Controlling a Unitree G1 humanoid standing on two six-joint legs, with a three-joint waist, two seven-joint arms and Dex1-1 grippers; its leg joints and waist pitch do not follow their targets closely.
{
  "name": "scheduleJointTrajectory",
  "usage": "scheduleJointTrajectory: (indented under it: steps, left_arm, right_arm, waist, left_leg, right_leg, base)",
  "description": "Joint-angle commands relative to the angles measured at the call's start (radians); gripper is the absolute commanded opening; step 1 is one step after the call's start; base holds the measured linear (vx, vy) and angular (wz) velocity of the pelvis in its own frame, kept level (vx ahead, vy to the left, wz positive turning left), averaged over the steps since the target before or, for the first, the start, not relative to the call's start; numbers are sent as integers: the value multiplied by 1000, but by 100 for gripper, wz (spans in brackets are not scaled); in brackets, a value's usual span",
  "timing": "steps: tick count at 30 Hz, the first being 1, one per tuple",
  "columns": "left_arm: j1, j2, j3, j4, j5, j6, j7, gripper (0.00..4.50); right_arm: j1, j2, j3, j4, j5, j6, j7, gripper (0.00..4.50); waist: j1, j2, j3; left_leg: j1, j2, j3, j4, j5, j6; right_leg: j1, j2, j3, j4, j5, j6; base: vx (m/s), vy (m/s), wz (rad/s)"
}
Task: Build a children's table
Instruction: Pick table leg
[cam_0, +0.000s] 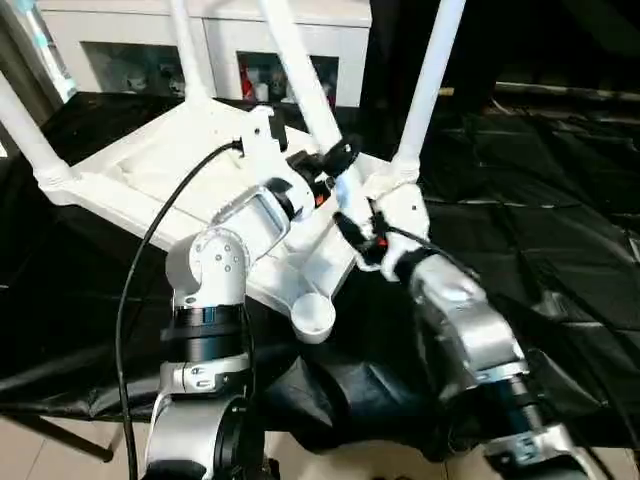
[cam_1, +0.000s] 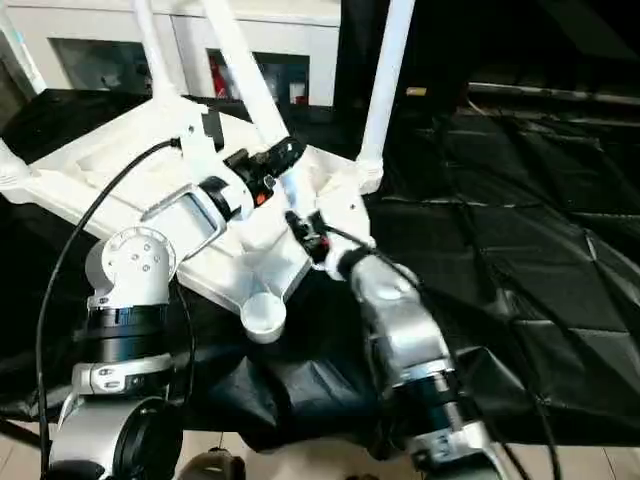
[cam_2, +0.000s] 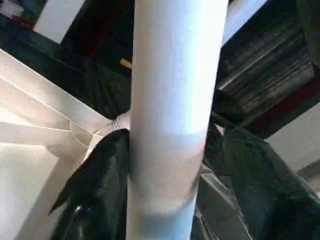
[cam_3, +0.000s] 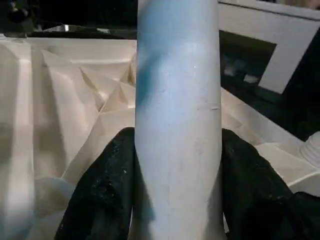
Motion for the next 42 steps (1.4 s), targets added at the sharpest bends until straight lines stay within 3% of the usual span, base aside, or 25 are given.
scheduleJointTrajectory:
  steps: [1, 5, 6, 7, 12, 16, 18, 20, 21, 22, 24, 25, 26, 27, 28, 29, 31, 33, 34, 35, 36, 37, 40, 42]
  left_arm:
    - [-6, -61, -56, 16, 6, 6, 5, 283]
    - [0, -47, -61, 18, 31, -19, 26, 258]
    - [4, -40, -64, 17, 38, -25, 29, 258]
    - [4, -40, -64, 17, 38, -25, 29, 240]
    - [7, -26, -68, 28, 38, -43, 15, 202]
    - [-16, -22, -56, 62, 23, -78, -22, 193]
    - [-20, -13, -55, 64, 18, -78, -39, 191]
    - [-23, 10, -59, 66, 12, -77, -74, 190]
    - [-23, 34, -69, 67, 12, -72, -106, 190]
    - [-23, 36, -70, 67, 12, -72, -110, 190]
    - [-19, 121, -109, 69, 14, -49, -222, 190]
    - [-17, 149, -122, 72, 13, -38, -259, 190]
    - [-17, 150, -123, 72, 13, -37, -261, 190]
    - [-12, 200, -152, 73, 10, -9, -334, 189]
    - [-9, 230, -176, 69, 8, 6, -383, 189]
    - [-10, 251, -190, 65, 1, 22, -420, 189]
    - [-24, 282, -204, 63, -12, 48, -474, 189]
    - [-40, 293, -202, 68, -26, 66, -493, 189]
    - [-50, 301, -202, 70, -36, 73, -509, 189]
    - [-61, 308, -200, 75, -47, 78, -530, 189]
    - [-64, 311, -203, 77, -54, 82, -547, 189]
    - [-66, 313, -205, 79, -58, 83, -557, 189]
    - [-76, 313, -209, 93, -71, 92, -583, 189]
    - [-82, 312, -209, 95, -73, 92, -589, 189]
  right_arm:
    - [-32, 10, 35, 10, -24, -21, -5, 189]
    - [-42, 21, 45, 23, -37, -37, -21, 189]
    - [-42, 25, 50, 19, -45, -39, -23, 189]
    - [-42, 25, 50, 19, -45, -39, -23, 189]
    - [-35, 26, 75, -2, -74, -51, -22, 189]
    - [-35, 24, 51, -13, -52, -37, -16, 189]
    - [-34, 30, 30, -21, -8, -24, 10, 245]
    - [-32, 22, 14, -37, 24, -6, 46, 259]
    - [-30, 17, -2, -50, 57, 25, 75, 265]
    - [-30, 17, -4, -51, 61, 29, 78, 279]
    - [-26, -7, -57, -110, 218, 175, 206, 291]
    - [-22, -28, -59, -135, 266, 226, 262, 291]
    - [-22, -29, -59, -136, 268, 228, 265, 291]
    - [-10, -82, -51, -190, 354, 316, 377, 291]
    - [-10, -116, -52, -210, 392, 376, 420, 291]
    - [-13, -143, -57, -219, 419, 422, 451, 291]
    - [-40, -189, -83, -204, 449, 506, 483, 291]
    - [-66, -202, -109, -184, 467, 546, 490, 291]
    - [-91, -210, -131, -162, 478, 572, 485, 291]
    - [-121, -216, -153, -137, 490, 598, 478, 291]
    - [-132, -225, -156, -132, 498, 608, 484, 291]
    - [-137, -230, -156, -132, 503, 611, 489, 291]
    - [-156, -261, -146, -125, 527, 646, 522, 291]
    - [-166, -277, -131, -113, 524, 665, 543, 291]
  waist:
    - [-2, 1, -92]
    - [-3, 1, -91]
    - [-3, 10, -92]
    - [-5, 5, -91]
    - [-7, 13, -94]
    - [-9, 13, -94]
    - [-11, 11, -94]
    - [-10, 9, -94]
    - [-12, 0, -94]
    - [-9, 7, -95]
    - [-10, 2, -95]
    - [-9, 6, -94]
    - [-8, 5, -94]
    - [-8, 6, -94]
    - [-6, 2, -93]
    - [-1, 4, -95]
    - [2, 1, -95]
    - [2, 5, -93]
    - [2, 2, -94]
    - [2, 17, -94]
    - [1, 19, -94]
    - [2, 11, -94]
    - [1, 3, -90]
    - [3, 0, -93]
  left_leg:
    - [16, 35, -20, -82, -217, -16]
    - [15, 34, -19, -82, -222, -19]
    - [16, 34, -20, -82, -226, -21]
    - [16, 34, -20, -82, -230, -20]
    - [17, 34, -21, -81, -225, -25]
    - [18, 32, -19, -81, -231, -25]
    - [19, 34, -20, -81, -234, -20]
    - [18, 33, -19, -80, -228, -11]
    - [17, 33, -18, -81, -224, -2]
    - [18, 35, -20, -80, -213, 2]
    - [21, 37, -19, -82, -206, 15]
    - [21, 38, -19, -81, -202, 20]
    - [22, 37, -20, -80, -194, 21]
    - [21, 39, -18, -80, -186, 15]
    - [22, 36, -19, -80, -185, 15]
    - [24, 38, -18, -78, -162, 22]
    - [22, 38, -15, -76, -164, 9]
    - [20, 37, -15, -76, -169, -2]
    - [21, 35, -14, -76, -180, -11]
    - [23, 34, -16, -75, -192, -21]
    - [24, 34, -16, -75, -202, -26]
    - [26, 35, -15, -76, -210, -32]
    - [26, 35, -17, -80, -230, -35]
    - [22, 35, -16, -78, -200, -33]
  right_leg:
    - [59, -62, 53, -79, -225, -116]
    - [59, -62, 53, -79, -224, -110]
    - [58, -62, 54, -78, -223, -110]
    - [58, -61, 54, -80, -220, -111]
    - [60, -59, 54, -74, -183, -123]
    - [60, -58, 54, -77, -179, -127]
    - [61, -58, 54, -75, -169, -132]
    - [63, -59, 54, -75, -166, -136]
    - [65, -59, 53, -75, -174, -134]
    - [63, -61, 54, -72, -174, -138]
    - [64, -59, 56, -68, -170, -142]
    - [62, -59, 56, -68, -164, -146]
    - [64, -58, 55, -68, -156, -148]
    - [60, -60, 56, -67, -145, -161]
    - [67, -57, 55, -67, -148, -156]
    - [64, -59, 57, -62, -143, -163]
    - [63, -65, 57, -65, -163, -173]
    - [64, -67, 57, -67, -193, -177]
    - [64, -68, 56, -72, -222, -172]
    - [62, -69, 56, -74, -247, -170]
    - [60, -69, 55, -77, -258, -167]
    - [61, -67, 55, -77, -262, -162]
    - [63, -67, 54, -81, -303, -145]
    - [66, -68, 55, -78, -278, -144]
  base:
    - [0, 0, 0]
    - [0, 0, 0]
    - [0, 0, 0]
    - [0, 0, 0]
    - [0, 0, 0]
    - [0, 0, 0]
    - [0, 0, 0]
    - [0, 0, 0]
    - [0, 0, 0]
    - [0, 0, 0]
    - [0, 0, 0]
    - [0, 0, 0]
    - [0, 0, 0]
    - [0, 0, 0]
    - [0, 0, 0]
    - [0, 0, 0]
    - [0, 0, 0]
    - [0, 0, 0]
    - [0, 0, 0]
    - [0, 0, 0]
    - [0, 0, 0]
    - [0, 0, 0]
    - [0, 0, 0]
    - [0, 0, 0]
